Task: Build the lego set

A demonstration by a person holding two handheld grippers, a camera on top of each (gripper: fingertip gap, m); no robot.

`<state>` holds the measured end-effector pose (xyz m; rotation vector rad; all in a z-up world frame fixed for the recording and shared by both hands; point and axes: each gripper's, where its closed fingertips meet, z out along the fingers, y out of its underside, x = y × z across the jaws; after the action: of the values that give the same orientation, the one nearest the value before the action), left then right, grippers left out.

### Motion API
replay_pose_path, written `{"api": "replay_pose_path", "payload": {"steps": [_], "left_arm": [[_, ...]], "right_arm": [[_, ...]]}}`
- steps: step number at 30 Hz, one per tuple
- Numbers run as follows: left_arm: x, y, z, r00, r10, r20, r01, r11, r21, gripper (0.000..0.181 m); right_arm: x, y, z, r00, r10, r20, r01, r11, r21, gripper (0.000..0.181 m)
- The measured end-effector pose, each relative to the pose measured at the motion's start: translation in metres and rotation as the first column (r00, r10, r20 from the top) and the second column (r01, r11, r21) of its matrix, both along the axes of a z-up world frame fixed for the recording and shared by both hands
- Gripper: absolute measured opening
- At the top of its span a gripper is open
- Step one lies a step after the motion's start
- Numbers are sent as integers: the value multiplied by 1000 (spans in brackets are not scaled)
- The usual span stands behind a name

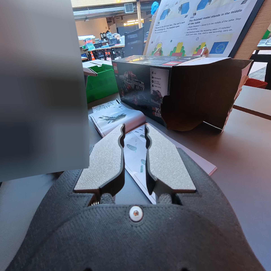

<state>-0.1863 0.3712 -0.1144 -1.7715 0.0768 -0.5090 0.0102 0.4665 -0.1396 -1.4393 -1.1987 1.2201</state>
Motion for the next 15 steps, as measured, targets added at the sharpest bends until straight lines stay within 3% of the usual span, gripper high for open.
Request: {"api": "replay_pose_path", "payload": {"steps": [7,12,15], "left_arm": [[4,0,-2,1000,-21,5,21,1000,-9,0],[24,-1,-11,995,-100,25,101,993,-57,0],[45,-5,-30,980,-192,-47,182,971,-157,1]], "right_arm": [[0,0,-2,1000,2,17,-2,1000,16,23],[-3,0,-14,994,-44,104,23,982,188,23],[-2,1,-13,988,-82,128,42,957,287,23]]}}
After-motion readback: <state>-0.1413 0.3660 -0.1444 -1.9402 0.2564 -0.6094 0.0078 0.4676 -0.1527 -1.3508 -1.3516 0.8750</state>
